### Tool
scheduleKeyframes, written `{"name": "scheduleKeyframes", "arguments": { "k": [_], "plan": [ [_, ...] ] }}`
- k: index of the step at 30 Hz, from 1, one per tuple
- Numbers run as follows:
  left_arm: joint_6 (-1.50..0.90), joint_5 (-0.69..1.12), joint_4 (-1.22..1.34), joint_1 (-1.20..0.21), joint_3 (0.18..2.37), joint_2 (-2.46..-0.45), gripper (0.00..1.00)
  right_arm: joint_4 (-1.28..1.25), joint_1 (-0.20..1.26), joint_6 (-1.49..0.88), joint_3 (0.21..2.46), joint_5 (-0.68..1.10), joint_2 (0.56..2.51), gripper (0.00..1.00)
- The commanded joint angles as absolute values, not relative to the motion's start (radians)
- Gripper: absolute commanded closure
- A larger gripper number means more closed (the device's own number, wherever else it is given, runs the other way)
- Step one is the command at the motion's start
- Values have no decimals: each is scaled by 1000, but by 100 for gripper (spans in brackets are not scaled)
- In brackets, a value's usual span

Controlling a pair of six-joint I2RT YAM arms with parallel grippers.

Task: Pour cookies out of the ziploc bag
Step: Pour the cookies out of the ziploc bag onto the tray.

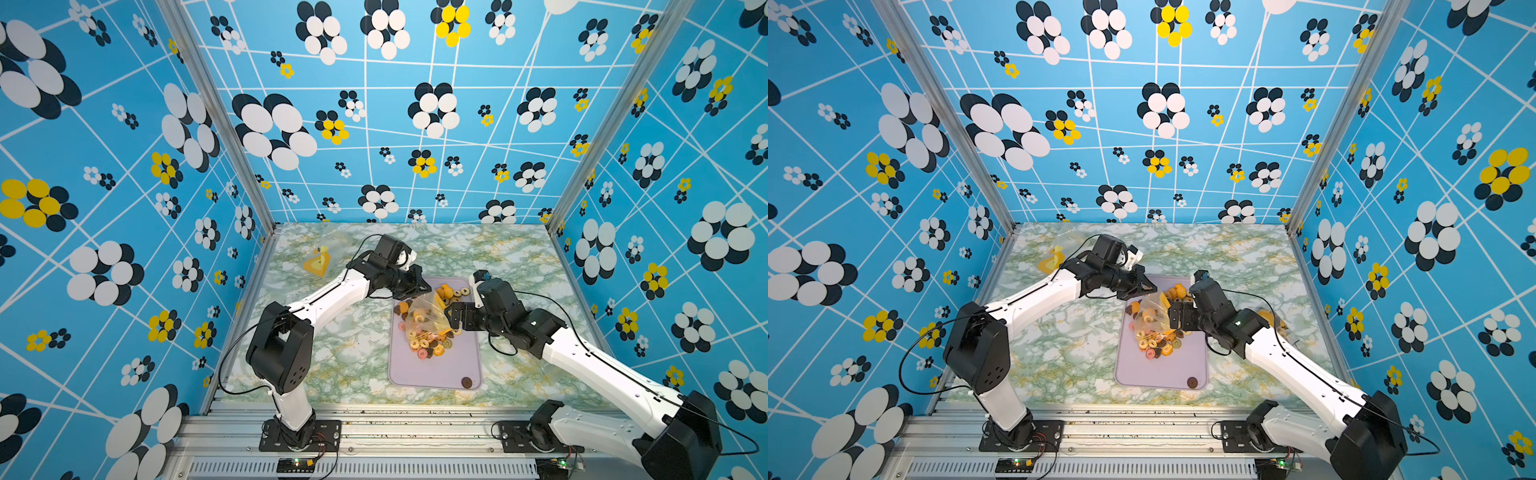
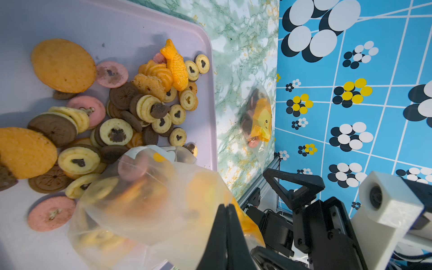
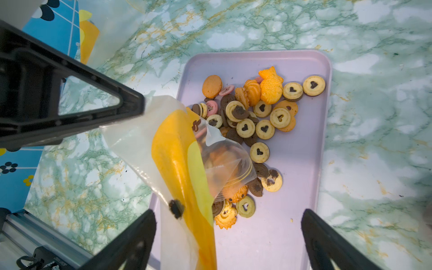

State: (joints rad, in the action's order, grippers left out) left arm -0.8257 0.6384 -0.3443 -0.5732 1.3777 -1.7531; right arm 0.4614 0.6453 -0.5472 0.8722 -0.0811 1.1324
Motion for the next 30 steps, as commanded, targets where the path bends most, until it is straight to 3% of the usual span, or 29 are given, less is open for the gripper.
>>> {"name": "scheduleKeyframes", "arguments": {
  "k": [1,30],
  "plan": [
    [-800,623,-388,-578,1402,-1730,100,464,637,-563,862,-89,1130,1],
    [-738,595,-490,-592,1494,-1738,100,432,607,-560,865,-66,1164,1]
  ]
}}
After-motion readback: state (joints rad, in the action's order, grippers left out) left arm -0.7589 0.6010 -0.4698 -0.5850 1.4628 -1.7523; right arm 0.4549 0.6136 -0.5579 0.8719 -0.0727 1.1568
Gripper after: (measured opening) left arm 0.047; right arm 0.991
